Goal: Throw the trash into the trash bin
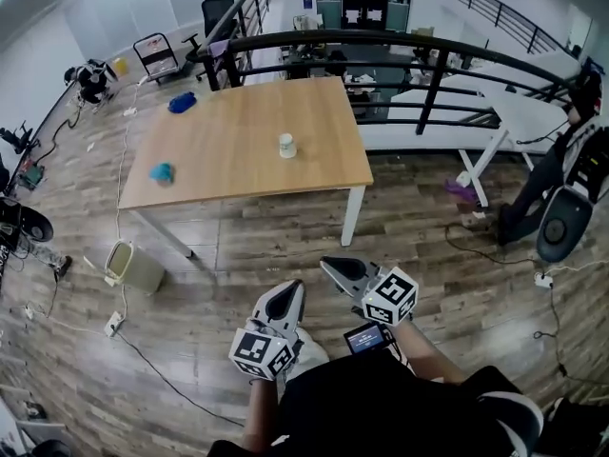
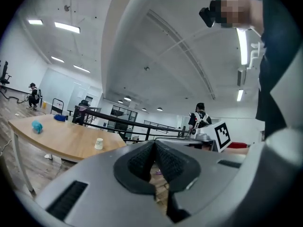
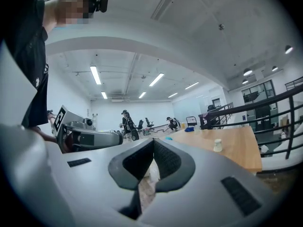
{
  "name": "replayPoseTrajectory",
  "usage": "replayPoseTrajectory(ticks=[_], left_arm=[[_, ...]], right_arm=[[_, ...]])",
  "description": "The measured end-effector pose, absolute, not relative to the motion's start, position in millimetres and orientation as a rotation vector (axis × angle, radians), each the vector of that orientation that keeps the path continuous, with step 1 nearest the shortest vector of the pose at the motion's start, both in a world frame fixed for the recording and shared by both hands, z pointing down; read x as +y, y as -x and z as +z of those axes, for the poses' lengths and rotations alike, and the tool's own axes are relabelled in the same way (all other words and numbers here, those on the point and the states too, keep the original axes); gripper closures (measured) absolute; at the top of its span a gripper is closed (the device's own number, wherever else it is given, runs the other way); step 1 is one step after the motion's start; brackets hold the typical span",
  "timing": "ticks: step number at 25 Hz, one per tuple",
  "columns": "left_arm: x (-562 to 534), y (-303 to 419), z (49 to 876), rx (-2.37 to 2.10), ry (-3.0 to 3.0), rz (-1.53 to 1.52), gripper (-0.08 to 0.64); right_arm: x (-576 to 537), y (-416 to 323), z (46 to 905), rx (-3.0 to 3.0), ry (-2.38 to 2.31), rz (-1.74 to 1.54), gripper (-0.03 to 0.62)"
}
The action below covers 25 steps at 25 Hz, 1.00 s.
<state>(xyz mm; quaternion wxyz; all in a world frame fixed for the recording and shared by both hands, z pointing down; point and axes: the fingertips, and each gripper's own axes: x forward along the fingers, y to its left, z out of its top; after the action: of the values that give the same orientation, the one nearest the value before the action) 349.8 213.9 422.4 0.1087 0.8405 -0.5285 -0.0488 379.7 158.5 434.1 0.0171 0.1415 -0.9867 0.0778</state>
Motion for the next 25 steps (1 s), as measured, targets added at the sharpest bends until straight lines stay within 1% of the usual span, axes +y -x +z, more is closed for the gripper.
replayPoseTrajectory(ticks=[4, 8, 14, 18, 21, 25], left_arm=[[163, -285, 416, -1.545, -2.431, -0.176, 0.561], [126, -245, 420, -1.495, -2.405, -0.199, 0.561], [82, -231, 424, -1.345, -2.427, -0.253, 0.561], [42, -218, 447, -1.336, -2.421, -0.171, 0.561], [0, -198, 458, -1.366, -2.403, -0.117, 0.561], [-75, -180, 445, -1.4, -2.447, -0.038, 0.561]], right_arm=[[105, -321, 416, -3.065, -0.465, 0.18, 0.594], [66, -294, 409, -3.052, -0.574, 0.157, 0.594], [20, -283, 423, -2.997, -0.698, 0.205, 0.594], [-36, -270, 435, -2.997, -0.839, 0.262, 0.594], [-83, -248, 443, -3.007, -0.838, 0.31, 0.594], [-159, -221, 423, -3.081, -0.811, 0.336, 0.594]])
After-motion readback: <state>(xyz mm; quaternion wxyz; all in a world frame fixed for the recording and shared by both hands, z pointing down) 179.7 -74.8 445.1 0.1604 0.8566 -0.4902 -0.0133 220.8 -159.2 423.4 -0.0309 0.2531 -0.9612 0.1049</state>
